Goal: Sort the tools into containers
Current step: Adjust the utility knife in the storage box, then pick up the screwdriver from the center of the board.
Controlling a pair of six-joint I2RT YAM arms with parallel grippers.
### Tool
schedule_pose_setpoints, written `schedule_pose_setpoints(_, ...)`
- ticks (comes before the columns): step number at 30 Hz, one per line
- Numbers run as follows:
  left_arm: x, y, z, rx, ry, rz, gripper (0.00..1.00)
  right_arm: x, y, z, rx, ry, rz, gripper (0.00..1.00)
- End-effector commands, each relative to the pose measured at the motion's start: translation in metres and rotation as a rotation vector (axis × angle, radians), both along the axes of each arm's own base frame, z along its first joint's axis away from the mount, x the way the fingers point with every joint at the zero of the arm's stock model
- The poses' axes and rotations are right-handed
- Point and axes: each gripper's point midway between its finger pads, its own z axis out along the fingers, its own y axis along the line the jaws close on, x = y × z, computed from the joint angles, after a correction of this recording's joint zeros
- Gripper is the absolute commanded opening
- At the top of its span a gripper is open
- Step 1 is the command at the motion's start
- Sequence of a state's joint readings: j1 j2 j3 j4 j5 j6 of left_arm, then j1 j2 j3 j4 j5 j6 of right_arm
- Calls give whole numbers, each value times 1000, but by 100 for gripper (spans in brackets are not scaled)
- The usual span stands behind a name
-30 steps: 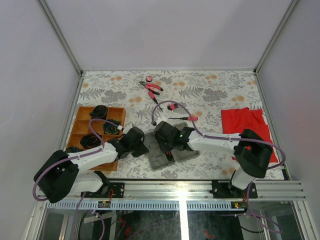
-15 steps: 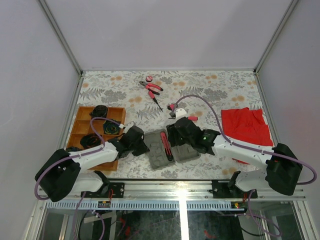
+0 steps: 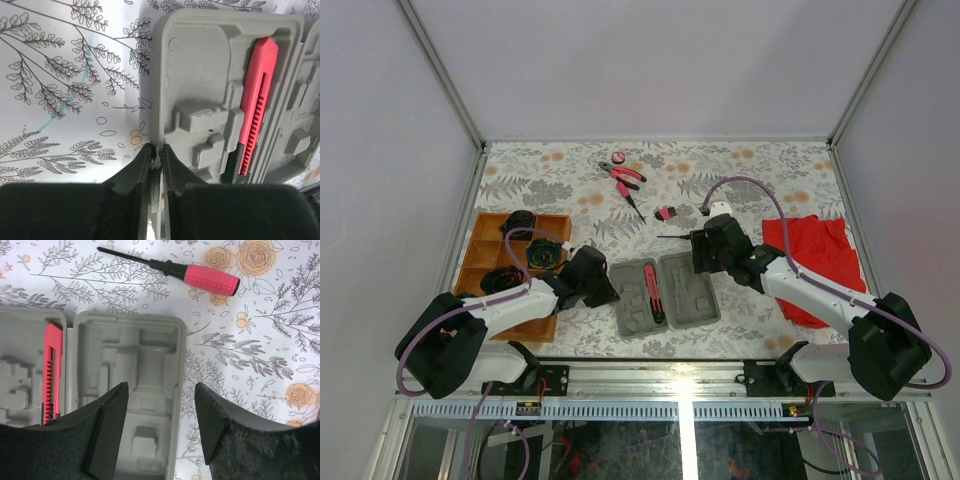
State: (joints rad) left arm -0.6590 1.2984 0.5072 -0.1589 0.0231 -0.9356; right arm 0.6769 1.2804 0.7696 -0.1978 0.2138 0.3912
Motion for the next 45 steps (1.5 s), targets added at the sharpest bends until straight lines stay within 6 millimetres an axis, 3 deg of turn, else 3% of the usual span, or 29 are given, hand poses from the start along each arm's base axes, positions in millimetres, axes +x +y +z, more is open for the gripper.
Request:
schedule_pose_setpoints(1, 11, -8, 14, -24, -47, -47, 11, 23, 2, 6, -23, -15, 81, 63)
schedule_pose_setpoints(9, 7, -4, 19, -25, -58, -53, 23, 64, 4, -3, -113, 10, 180, 64)
schedule_pose_setpoints(17, 2, 2, 20, -29, -67, -50, 28, 92, 8, -15, -197, 33, 232, 66)
schedule_pose_setpoints(34, -4, 8, 13, -33, -56, -45, 33, 112, 18, -49, -324, 159, 414, 67)
schedule_pose_setpoints(45, -6, 7, 8, -31, -37, -51, 34, 108, 21, -76, -364, 272, 533, 65)
